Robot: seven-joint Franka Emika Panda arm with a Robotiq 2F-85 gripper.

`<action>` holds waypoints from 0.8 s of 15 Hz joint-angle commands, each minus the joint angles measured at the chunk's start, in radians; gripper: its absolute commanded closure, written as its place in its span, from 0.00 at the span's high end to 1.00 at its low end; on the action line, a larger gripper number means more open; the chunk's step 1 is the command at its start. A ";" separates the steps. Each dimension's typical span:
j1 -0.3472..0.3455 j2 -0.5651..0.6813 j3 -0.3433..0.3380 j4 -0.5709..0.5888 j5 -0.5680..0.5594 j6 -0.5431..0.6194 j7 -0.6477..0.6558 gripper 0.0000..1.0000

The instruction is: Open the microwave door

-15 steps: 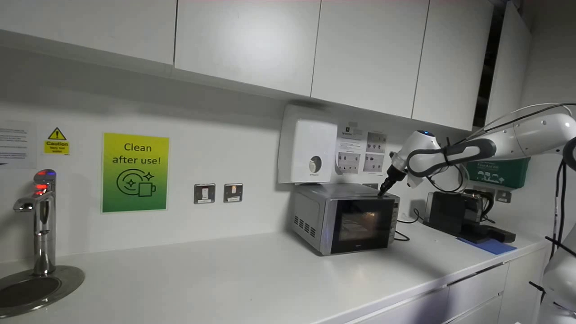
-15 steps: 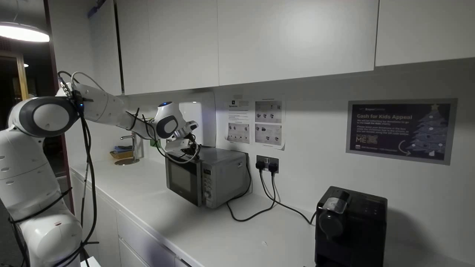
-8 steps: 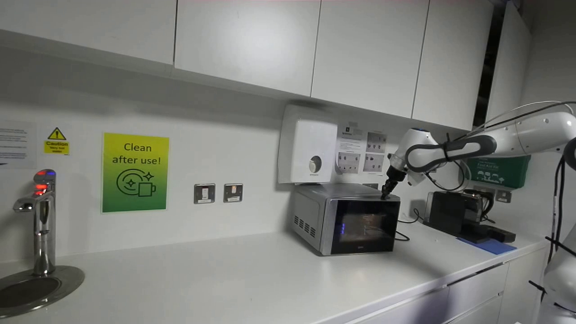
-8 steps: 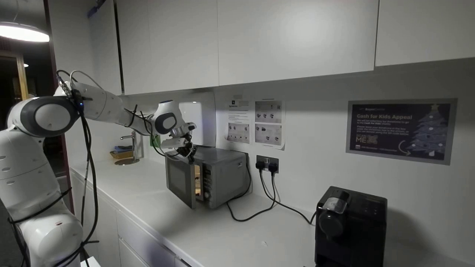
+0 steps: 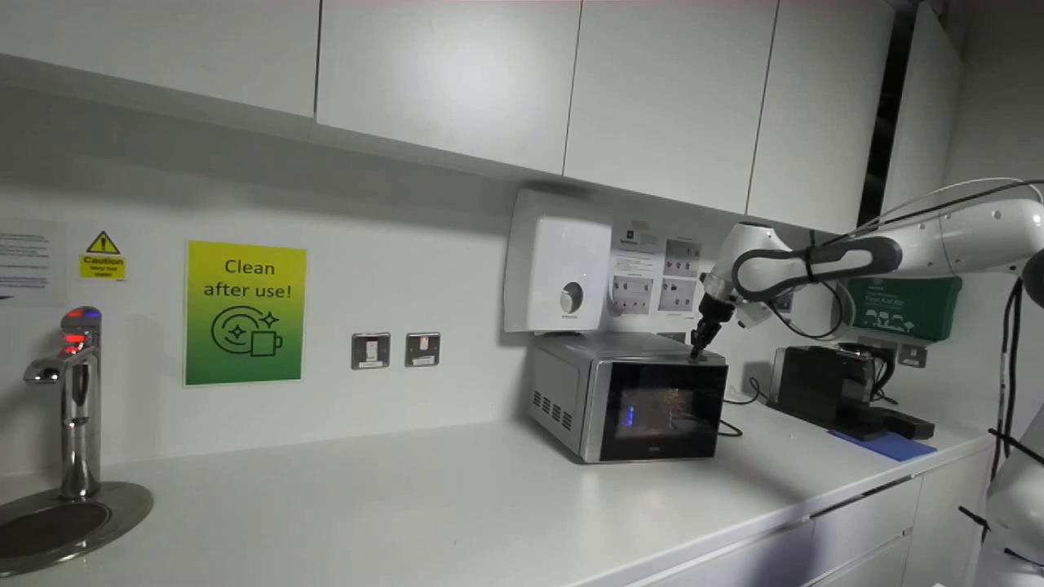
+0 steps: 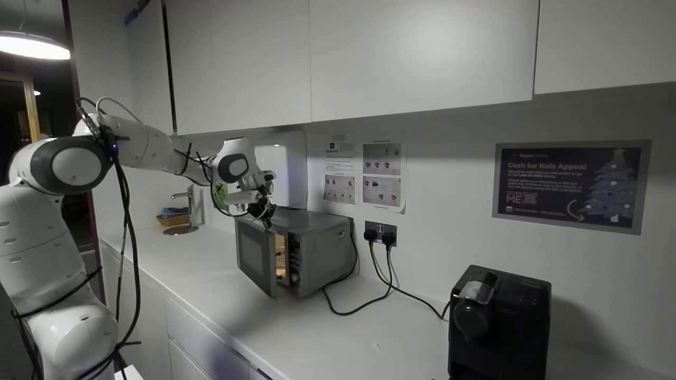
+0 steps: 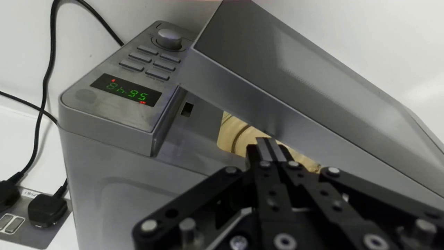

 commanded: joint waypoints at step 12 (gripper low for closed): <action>0.022 0.007 0.010 0.045 0.061 -0.153 0.032 0.00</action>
